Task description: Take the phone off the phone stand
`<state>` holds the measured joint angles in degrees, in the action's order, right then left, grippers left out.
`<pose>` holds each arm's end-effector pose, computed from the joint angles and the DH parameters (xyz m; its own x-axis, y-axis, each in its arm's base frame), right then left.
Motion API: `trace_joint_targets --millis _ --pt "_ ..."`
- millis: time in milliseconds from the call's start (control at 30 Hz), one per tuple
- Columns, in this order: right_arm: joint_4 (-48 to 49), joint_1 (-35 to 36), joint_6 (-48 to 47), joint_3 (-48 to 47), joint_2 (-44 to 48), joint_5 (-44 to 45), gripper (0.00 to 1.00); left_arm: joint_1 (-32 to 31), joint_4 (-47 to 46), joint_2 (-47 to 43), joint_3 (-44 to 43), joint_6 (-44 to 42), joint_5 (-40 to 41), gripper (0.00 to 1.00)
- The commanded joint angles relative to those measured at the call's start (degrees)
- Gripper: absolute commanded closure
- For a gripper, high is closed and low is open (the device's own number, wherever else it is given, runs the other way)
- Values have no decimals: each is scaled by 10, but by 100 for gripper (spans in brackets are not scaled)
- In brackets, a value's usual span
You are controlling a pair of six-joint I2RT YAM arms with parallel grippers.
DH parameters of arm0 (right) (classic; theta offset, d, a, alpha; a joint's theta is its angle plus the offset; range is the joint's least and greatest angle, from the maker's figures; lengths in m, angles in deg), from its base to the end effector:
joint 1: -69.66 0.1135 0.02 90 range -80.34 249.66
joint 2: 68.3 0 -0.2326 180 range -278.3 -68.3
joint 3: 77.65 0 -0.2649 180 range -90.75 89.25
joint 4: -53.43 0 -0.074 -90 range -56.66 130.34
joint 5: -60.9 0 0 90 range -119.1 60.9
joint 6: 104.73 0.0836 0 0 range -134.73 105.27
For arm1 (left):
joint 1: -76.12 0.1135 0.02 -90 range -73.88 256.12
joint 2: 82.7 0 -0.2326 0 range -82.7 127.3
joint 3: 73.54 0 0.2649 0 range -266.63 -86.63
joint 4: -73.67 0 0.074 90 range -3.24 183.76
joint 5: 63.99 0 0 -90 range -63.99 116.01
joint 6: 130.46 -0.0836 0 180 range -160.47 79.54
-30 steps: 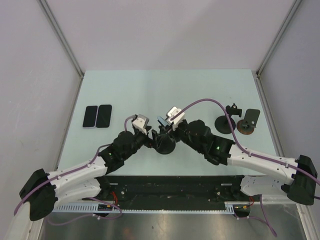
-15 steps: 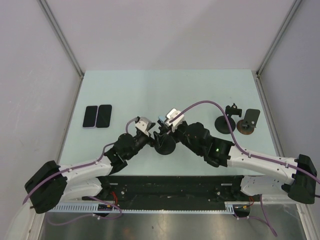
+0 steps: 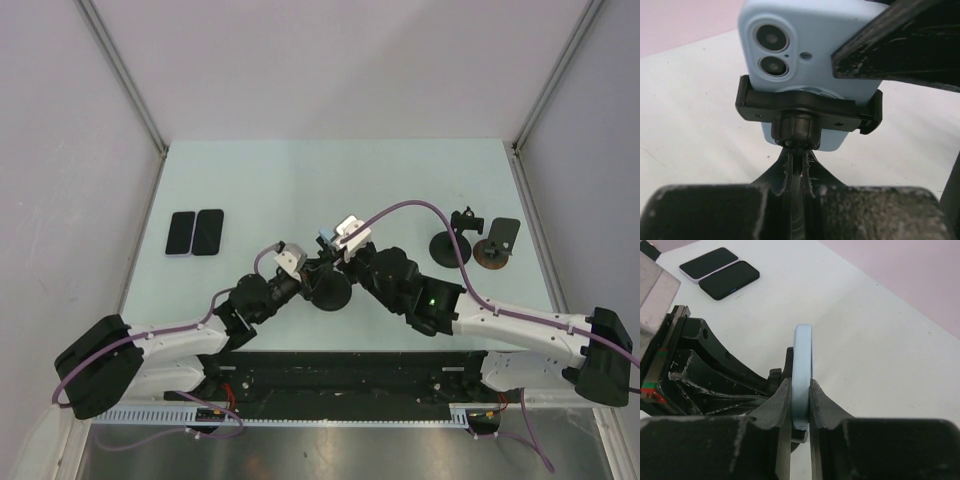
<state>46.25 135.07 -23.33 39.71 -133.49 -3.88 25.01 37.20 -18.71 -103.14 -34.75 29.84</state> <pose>0.1716 0.2894 0.2876 0.0273 -0.2653 -0.9638 -0.6511 0.7268 -0.2186 0.1889 -0.2253 0.1786 -0.0504 -0.0956 -0.9941 0.7333 0.6722 -0.1018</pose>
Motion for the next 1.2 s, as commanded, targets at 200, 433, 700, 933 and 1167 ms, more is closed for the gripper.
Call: trace_joint_targets --millis 200,433,700,933,1167 --pt "88 7 -14 1 -45 48 62 -23 -34 -10 12 -5 26 99" --pt "124 4 -13 1 -78 91 59 -29 -34 -7 10 -6 25 100" --pt "148 0 -14 1 -88 92 59 -33 -34 -3 13 -4 31 99" --pt "146 -13 -18 1 -85 93 66 -33 -34 3 9 -3 27 100" --pt "122 -3 -30 1 -67 76 100 -33 -34 5 7 -4 35 71"
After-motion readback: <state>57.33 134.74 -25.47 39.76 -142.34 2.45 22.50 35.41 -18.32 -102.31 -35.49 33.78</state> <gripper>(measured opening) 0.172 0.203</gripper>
